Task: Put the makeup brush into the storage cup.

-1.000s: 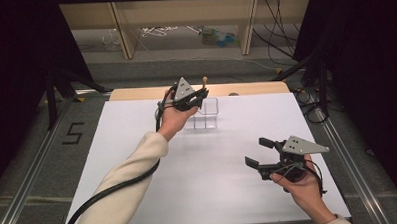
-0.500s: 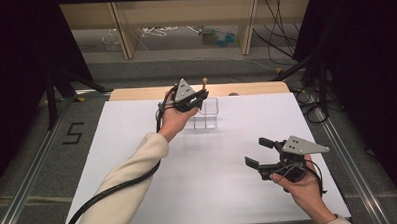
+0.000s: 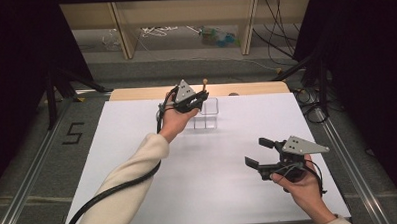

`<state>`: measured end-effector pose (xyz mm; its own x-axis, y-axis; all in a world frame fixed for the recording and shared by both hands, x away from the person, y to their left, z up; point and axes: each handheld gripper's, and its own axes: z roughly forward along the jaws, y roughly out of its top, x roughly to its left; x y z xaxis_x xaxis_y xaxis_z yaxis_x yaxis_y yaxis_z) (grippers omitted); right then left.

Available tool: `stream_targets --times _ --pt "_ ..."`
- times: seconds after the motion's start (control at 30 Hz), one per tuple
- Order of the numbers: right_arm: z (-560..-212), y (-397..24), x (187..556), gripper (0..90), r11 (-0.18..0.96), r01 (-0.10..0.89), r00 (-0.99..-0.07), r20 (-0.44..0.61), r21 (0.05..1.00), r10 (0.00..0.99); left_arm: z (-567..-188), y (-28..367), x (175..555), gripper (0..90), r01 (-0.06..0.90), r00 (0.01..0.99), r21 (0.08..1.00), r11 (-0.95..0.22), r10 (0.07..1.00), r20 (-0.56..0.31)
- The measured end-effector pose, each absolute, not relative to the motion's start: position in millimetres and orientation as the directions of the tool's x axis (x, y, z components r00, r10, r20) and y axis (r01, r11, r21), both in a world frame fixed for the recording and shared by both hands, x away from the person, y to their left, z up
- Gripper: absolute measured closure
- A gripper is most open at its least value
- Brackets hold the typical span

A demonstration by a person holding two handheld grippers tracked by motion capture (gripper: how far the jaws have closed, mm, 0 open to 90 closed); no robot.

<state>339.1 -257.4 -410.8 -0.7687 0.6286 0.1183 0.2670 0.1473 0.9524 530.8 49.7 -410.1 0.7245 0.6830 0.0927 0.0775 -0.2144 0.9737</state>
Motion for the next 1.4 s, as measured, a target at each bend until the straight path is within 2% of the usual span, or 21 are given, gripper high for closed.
stream_targets --times 0.47,0.5,0.73,0.77,1.4 --pt "-410.4 -257.9 338.7 16.0 0.16 0.275 -0.764 0.115 0.948 0.635 -413.2 50.3 531.2 82.2 0.085 0.721 0.973 -0.214 0.687 0.088" --pt "-411.0 -258.3 340.5 16.0 0.166 0.245 -0.768 0.086 0.955 0.634 -413.4 50.2 531.2 82.2 0.086 0.721 0.973 -0.214 0.687 0.088" --pt "-410.4 -257.9 339.0 15.9 0.16 0.271 -0.765 0.112 0.949 0.635 -415.2 50.0 531.1 82.3 0.095 0.721 0.972 -0.215 0.688 0.082" --pt "-410.9 -258.2 340.4 15.9 0.166 0.246 -0.768 0.087 0.955 0.634 -415.3 50.1 531.0 82.3 0.096 0.721 0.972 -0.216 0.688 0.082" --pt "-410.8 -258.2 340.2 16.0 0.164 0.251 -0.767 0.093 0.954 0.635 -418.2 51.9 532.4 82.2 0.114 0.713 0.971 -0.209 0.698 0.066"
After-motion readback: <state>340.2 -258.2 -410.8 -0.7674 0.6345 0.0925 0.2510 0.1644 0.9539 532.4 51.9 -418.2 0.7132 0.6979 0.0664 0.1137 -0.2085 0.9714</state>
